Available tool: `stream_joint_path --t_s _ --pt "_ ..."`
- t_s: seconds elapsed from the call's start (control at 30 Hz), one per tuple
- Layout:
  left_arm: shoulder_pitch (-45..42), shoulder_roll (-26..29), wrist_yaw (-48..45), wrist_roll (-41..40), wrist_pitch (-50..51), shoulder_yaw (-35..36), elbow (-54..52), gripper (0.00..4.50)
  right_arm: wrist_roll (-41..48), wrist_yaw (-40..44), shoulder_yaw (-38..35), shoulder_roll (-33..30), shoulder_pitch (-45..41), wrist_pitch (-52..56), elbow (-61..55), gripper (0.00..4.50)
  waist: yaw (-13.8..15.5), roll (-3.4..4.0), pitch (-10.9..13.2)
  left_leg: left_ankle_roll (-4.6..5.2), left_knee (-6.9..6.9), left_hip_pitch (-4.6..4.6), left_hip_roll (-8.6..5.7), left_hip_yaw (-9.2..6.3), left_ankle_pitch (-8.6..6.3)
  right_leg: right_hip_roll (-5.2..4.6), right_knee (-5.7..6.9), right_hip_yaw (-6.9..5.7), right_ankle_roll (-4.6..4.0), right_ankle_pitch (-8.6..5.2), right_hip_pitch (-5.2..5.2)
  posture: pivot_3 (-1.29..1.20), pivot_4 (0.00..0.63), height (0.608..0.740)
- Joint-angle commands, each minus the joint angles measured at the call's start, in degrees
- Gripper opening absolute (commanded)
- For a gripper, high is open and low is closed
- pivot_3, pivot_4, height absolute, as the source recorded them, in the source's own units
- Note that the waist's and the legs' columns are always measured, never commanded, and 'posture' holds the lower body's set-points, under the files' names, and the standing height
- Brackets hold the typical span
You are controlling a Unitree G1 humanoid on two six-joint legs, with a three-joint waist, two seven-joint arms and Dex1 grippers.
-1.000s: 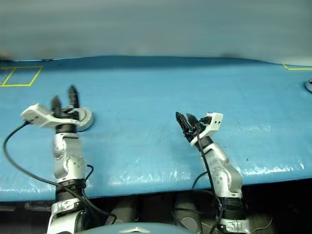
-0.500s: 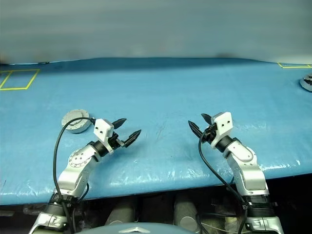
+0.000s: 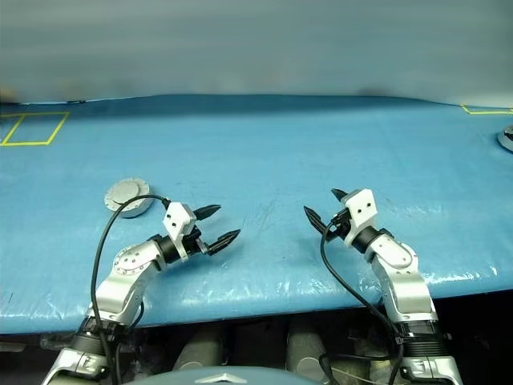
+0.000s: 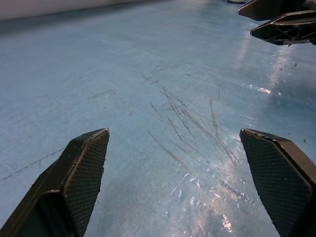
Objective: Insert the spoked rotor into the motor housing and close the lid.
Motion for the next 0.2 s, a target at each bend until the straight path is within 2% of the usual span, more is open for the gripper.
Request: stream_joint_path --t_s 0.03,0.2 --pt "-0.7 -0.3 0.0 -0.2 -1.0 1.0 -1.0 4.5 -0.5 -0.3 -0.7 0.4 0.0 -1.3 -1.2 4.45 0.0 0.0 0.0 0.0 -0.01 0.0 0.0 0.0 0.0 0.0 0.0 0.0 0.0 0.0 0.0 0.0 0.15 0.74" --pt "-0.4 -0.9 1.1 0.4 -1.3 1.2 -1.0 4.5 -3.0 -2.8 -0.8 0.5 -0.4 -0.8 -0.1 4.45 0.0 0.0 0.0 0.0 0.02 0.0 0.0 0.0 0.0 0.0 0.0 0.0 0.0 0.0 0.01 0.0 0.15 0.74"
